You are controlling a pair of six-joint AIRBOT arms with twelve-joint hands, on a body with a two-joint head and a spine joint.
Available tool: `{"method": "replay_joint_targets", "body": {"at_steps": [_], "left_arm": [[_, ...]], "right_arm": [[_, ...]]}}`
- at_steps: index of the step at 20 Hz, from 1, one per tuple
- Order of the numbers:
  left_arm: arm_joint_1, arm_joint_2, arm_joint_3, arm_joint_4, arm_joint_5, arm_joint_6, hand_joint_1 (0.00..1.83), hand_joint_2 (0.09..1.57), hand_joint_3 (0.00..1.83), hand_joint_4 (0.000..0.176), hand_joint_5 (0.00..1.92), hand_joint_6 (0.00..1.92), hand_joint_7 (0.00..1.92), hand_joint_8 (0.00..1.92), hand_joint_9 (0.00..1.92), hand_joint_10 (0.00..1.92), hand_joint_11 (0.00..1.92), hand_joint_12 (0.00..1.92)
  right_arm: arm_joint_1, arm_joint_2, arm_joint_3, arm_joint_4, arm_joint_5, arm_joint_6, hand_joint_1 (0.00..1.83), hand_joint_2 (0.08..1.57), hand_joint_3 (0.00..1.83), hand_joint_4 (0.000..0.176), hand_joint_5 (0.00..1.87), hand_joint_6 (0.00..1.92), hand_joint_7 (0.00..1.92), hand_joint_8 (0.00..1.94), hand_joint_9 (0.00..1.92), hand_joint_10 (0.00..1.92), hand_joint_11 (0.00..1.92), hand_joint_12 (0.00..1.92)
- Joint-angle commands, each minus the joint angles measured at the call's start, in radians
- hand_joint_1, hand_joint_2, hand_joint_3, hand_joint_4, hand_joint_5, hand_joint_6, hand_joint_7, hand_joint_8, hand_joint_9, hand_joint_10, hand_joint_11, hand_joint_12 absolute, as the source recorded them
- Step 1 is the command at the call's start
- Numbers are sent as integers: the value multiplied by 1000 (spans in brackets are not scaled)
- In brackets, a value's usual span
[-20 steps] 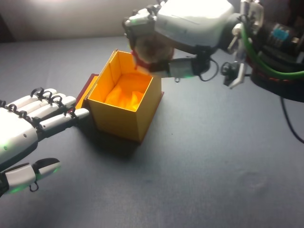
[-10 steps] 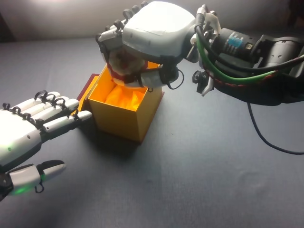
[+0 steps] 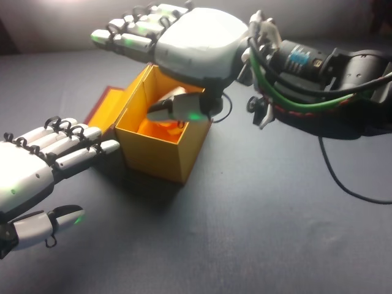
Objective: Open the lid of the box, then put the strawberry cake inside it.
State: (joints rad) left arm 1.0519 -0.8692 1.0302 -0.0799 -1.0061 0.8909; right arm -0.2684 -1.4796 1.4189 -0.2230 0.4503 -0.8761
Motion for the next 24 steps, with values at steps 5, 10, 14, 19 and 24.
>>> {"method": "replay_joint_targets", "body": {"at_steps": [5, 10, 14, 19, 24], "left_arm": [[0, 10, -16, -24, -154, -2, 629, 1399, 0, 80, 84, 17, 0, 0, 0, 0, 0, 0], [16, 20, -28, -43, -209, -2, 621, 1394, 0, 84, 83, 9, 0, 0, 0, 0, 0, 0], [36, 30, -35, -72, -273, -2, 627, 1402, 1, 62, 59, 2, 0, 0, 0, 0, 0, 0], [53, 28, -35, -118, -399, -1, 477, 1408, 5, 82, 0, 0, 0, 0, 0, 0, 0, 0], [53, 27, -35, -128, -493, -1, 132, 1410, 5, 43, 0, 0, 0, 0, 0, 0, 0, 0]], "right_arm": [[15, 105, -73, 10, 172, 0, 405, 1179, 13, 30, 0, 0, 0, 0, 0, 0, 7, 35], [-51, 290, -197, 11, 294, 1, 277, 1295, 0, 0, 0, 0, 0, 0, 0, 0, 0, 438], [-144, 440, -296, 11, 394, 1, 230, 1326, 13, 1, 0, 0, 0, 0, 0, 0, 0, 0], [-346, 605, -395, 110, 564, -3, 226, 1340, 11, 63, 0, 0, 0, 0, 0, 0, 0, 0], [-553, 716, -493, 255, 754, -80, 319, 1322, 0, 0, 0, 0, 0, 0, 0, 0, 0, 0]]}}
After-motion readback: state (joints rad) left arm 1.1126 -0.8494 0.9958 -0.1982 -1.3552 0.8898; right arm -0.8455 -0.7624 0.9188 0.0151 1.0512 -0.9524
